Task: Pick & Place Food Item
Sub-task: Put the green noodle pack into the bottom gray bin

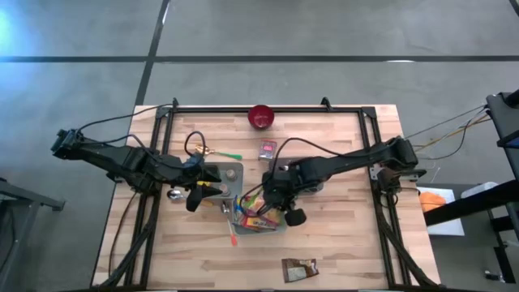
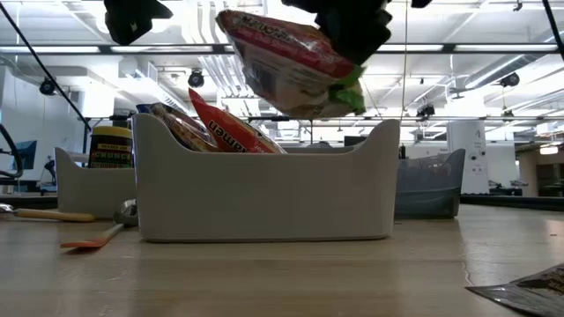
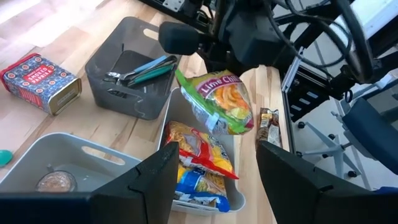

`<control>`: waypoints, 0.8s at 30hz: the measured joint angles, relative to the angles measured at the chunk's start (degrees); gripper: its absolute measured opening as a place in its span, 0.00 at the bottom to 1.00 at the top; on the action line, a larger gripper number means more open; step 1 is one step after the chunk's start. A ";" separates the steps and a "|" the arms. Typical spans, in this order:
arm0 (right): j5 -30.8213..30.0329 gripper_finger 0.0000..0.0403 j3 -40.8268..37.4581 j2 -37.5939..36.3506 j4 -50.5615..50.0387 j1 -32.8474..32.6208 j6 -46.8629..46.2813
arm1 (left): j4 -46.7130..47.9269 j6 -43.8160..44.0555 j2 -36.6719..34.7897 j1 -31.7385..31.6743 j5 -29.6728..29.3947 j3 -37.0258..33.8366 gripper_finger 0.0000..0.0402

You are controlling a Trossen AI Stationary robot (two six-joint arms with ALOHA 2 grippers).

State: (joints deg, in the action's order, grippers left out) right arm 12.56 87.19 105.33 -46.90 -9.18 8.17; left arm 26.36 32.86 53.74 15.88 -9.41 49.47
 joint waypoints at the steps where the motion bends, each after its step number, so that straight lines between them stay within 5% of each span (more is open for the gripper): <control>1: 0.03 0.06 -0.01 0.32 -0.12 -0.16 0.01 | 0.21 0.00 -0.01 0.00 0.00 0.00 0.54; 24: -0.87 0.06 -0.69 5.33 0.57 -1.59 5.78 | 0.53 0.00 0.00 0.00 0.00 0.00 0.54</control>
State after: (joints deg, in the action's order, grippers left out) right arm 11.68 86.50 110.67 -46.33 -10.76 13.95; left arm 26.89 32.86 53.74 15.88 -9.41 49.47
